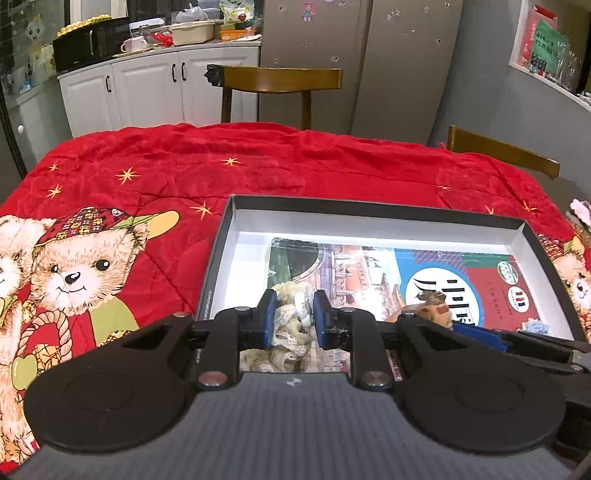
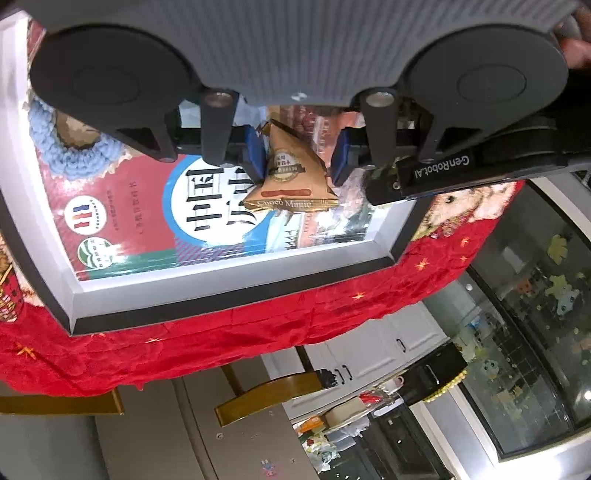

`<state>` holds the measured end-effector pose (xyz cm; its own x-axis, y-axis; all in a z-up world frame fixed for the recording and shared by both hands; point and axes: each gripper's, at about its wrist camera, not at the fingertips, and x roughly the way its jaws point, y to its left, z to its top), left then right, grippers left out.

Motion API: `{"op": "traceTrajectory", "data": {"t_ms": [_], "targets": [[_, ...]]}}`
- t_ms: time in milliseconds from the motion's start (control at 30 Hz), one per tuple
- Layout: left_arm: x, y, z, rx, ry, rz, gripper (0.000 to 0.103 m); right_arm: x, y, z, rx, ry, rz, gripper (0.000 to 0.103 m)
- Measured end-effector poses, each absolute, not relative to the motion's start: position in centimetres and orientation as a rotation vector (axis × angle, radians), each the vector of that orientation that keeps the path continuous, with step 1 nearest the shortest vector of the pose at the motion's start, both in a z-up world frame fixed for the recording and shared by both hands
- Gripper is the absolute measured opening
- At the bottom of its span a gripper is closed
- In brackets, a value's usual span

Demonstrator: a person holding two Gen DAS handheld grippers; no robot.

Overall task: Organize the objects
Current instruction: 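Lower both held items into the box and open both tools, then lift both open tools up away from the box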

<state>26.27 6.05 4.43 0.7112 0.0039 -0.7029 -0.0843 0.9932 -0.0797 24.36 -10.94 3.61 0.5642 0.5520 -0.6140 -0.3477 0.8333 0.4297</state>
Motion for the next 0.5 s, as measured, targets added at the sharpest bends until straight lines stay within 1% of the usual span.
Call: {"op": "traceTrajectory", "data": {"t_ms": [33,67,100,167,300,433,500], "targets": [[26.3,6.3,4.6,-0.121,0.779,0.045,0.028,24.3,-11.1,3.7,0.282,0.810,0.541,0.060],[26.2,6.5,4.8,-0.134,0.779,0.041,0.035,24.3,-11.3,4.0,0.288,0.800,0.542,0.063],[26.1,6.8,5.2,-0.147,0.777,0.041,0.046,24.1,-11.5,4.3,0.292,0.786,0.544,0.067],[25.9,7.3,6.0,-0.166,0.762,0.041,0.058,23.9,-11.7,5.0,0.293,0.764,0.551,0.070],[24.7,8.1,8.3,-0.188,0.697,-0.004,0.064,22.9,-12.0,6.8,0.281,0.707,0.574,0.074],[22.9,8.2,11.4,-0.168,0.613,-0.028,0.065,21.2,-12.4,9.9,0.254,0.621,0.605,0.076],[21.3,8.0,13.3,-0.149,0.544,-0.026,0.066,19.6,-12.9,12.1,0.227,0.549,0.619,0.079]]}}
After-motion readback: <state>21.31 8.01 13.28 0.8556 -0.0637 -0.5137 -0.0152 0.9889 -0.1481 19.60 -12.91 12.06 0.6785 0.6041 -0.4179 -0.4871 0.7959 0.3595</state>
